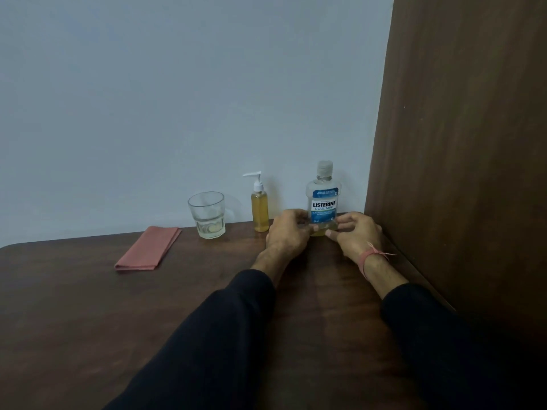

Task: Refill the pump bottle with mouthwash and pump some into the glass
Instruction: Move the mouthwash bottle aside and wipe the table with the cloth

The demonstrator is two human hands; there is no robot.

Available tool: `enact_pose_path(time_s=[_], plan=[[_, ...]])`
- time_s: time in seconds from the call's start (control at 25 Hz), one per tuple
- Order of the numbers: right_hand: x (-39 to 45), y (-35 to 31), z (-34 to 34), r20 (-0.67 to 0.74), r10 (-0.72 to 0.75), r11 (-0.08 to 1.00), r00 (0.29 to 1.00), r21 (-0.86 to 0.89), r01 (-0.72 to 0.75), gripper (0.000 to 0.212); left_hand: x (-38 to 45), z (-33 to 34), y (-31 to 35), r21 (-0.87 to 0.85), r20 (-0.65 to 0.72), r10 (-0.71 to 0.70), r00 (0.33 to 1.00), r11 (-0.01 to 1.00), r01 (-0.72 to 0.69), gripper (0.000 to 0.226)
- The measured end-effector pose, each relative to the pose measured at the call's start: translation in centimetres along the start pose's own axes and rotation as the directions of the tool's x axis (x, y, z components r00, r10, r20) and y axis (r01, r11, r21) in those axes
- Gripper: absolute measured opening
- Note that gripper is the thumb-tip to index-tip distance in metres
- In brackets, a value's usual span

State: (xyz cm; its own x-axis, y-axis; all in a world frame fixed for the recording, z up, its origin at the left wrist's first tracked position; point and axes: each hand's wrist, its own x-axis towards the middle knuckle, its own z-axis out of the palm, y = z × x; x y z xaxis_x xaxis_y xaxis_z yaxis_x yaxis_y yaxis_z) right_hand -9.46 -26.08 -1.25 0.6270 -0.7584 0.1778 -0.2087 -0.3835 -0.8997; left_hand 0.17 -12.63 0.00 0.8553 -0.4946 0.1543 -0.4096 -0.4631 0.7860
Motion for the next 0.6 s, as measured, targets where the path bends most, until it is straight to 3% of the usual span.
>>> enact_pose_path(time_s=[0.44,0.6], plan=[[3.6,0.2,1.9,-0.034,-0.009,1.000,0.999,-0.013,0.009,0.034,3.9,0.9,-0.8,-0.103,-0.025,0.020,0.999,0.994,-0.022,0.055],[2.5,0.0,1.5,-0.067,0.027,1.000,0.997,0.014,-0.026,0.052,2.4,0.7,-0.6,-0.061,0.038,-0.088,0.995,0.994,0.090,0.085]])
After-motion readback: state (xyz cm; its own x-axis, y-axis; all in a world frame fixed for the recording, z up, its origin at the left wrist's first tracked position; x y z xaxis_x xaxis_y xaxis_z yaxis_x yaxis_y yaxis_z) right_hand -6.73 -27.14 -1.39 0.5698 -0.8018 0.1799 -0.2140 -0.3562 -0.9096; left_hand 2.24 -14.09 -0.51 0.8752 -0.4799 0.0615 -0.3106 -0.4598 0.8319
